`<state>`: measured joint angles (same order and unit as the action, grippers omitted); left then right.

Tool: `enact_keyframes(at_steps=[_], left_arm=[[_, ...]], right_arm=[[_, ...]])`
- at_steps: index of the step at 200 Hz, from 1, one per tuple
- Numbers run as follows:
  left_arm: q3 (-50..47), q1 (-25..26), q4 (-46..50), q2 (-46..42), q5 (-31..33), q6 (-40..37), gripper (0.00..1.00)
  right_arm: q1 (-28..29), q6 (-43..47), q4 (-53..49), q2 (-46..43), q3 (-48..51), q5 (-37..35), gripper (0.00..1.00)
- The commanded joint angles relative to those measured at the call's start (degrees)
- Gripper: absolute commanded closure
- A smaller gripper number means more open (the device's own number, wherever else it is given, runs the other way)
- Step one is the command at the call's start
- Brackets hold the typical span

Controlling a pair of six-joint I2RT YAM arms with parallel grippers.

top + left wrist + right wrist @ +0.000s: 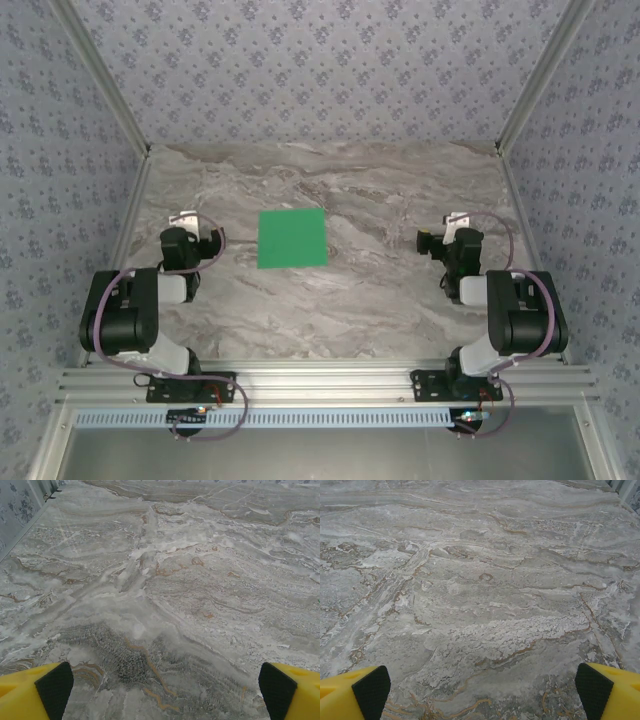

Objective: Fold a paper plane with a square sheet of paper (fold left side to right side)
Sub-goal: Move the square sheet of paper to the center of the table.

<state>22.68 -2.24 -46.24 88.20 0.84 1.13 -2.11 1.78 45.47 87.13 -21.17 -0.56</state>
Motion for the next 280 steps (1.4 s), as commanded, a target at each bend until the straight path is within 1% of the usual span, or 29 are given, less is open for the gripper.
enact_keyframes(at_steps=[1, 99, 109, 116, 127, 140, 154, 166, 178, 195, 212, 224, 244, 263, 280], left_arm=[[1.10, 0.28, -0.11, -0.39, -0.93, 0.45, 0.02], [0.97, 0.20, -0.27, -0.40, -0.87, 0.53, 0.02], [1.26, 0.16, 0.54, -1.02, -0.12, 0.89, 0.02], [1.36, 0.18, 1.97, -3.02, 0.27, 1.03, 0.02], [2.82, 0.28, 9.68, -8.71, 1.35, 1.76, 0.02], [6.80, 0.22, 23.94, -15.61, 3.52, 5.59, 0.02], [12.52, 0.28, 38.38, -20.49, 4.04, 13.67, 0.02], [17.42, 0.85, 49.09, -21.49, 1.66, 18.71, 0.02], [20.01, 4.06, 54.24, -21.29, 0.82, 20.99, 0.02], [21.58, 13.33, 57.93, -19.29, 4.25, 21.86, 0.02], [24.61, 21.92, 61.20, -13.73, 7.40, 22.40, 0.02], [27.43, 26.05, 62.35, -8.44, 8.47, 23.10, 0.02], [33.81, 30.77, 64.15, 1.56, 9.37, 23.15, 0.02], [41.29, 33.23, 66.56, 10.26, 8.88, 22.87, 0.02], [46.56, 34.59, 67.10, 15.98, 8.21, 22.94, 0.02]], right_arm=[[-0.08, -0.50, 0.94, 0.07, -1.07, 0.56, 0.00], [-1.31, -1.25, 1.15, 0.06, -0.92, 2.93, 0.00], [-1.30, -1.25, 1.53, -0.25, -0.79, 2.87, 0.00], [-1.31, -1.48, 0.15, -1.67, -1.17, 2.13, 0.00], [-1.32, -1.99, -6.02, -6.28, -2.84, 1.17, 0.00], [-1.19, -4.02, -18.31, -12.34, -6.27, 0.56, 0.00], [-0.35, -7.25, -29.54, -17.93, -9.37, 0.62, 0.00], [1.70, -9.99, -36.59, -22.20, -11.05, -0.12, 0.00], [4.40, -13.11, -41.52, -25.93, -11.76, -0.80, 0.00], [9.68, -16.28, -46.25, -30.30, -11.71, -2.04, 0.00], [15.66, -18.94, -50.28, -33.57, -11.44, -5.22, 0.00], [19.55, -20.54, -53.01, -35.04, -11.52, -6.44, 0.00], [24.58, -22.15, -56.60, -36.92, -11.39, -8.78, 0.00], [28.15, -22.67, -59.08, -38.20, -11.04, -10.36, 0.00], [30.54, -23.07, -61.02, -39.22, -10.69, -12.31, 0.00]])
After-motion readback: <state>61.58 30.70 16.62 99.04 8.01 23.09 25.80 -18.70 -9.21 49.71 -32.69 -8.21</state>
